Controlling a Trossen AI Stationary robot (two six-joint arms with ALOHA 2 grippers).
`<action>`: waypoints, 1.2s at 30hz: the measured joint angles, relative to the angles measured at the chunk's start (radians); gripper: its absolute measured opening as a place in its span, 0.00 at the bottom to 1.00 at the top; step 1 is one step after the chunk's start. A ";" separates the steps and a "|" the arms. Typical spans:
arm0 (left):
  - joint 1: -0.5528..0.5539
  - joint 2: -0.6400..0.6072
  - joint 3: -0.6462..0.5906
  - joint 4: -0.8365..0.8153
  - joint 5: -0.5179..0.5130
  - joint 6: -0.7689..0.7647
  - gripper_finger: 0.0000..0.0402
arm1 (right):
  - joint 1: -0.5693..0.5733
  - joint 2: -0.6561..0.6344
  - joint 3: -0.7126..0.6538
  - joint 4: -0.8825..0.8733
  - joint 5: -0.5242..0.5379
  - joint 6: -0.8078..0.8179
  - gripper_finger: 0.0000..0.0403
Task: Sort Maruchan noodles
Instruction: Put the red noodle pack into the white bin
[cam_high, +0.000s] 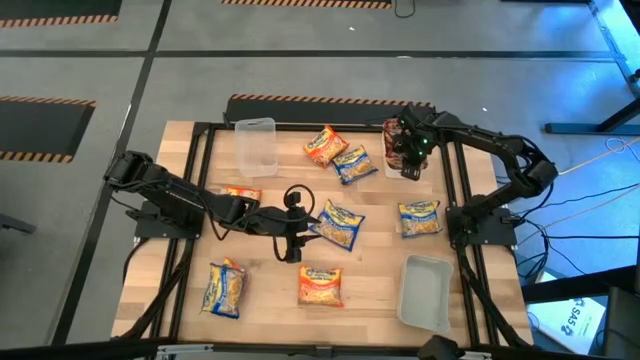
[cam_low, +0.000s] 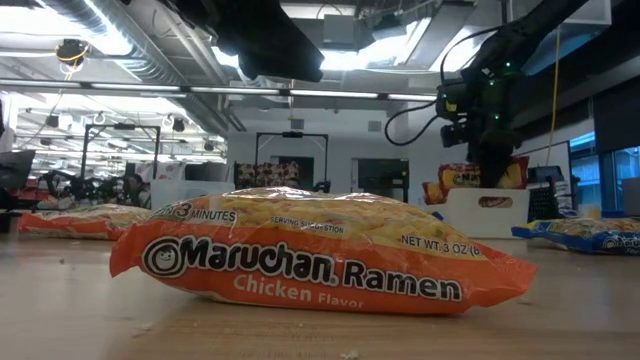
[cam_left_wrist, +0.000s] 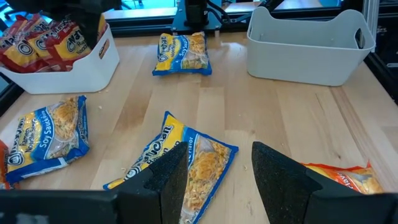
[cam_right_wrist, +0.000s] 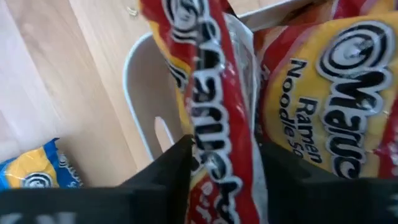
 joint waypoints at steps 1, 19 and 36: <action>0.000 0.000 0.000 0.000 0.000 0.000 0.43 | 0.000 -0.004 0.001 -0.005 0.011 -0.001 0.38; 0.001 0.000 0.000 0.031 0.000 0.000 0.43 | 0.178 -0.219 0.165 -0.116 -0.204 0.353 0.48; 0.001 0.000 0.000 -0.012 0.004 0.026 0.43 | 0.815 -0.260 -0.229 0.748 -0.014 0.543 0.48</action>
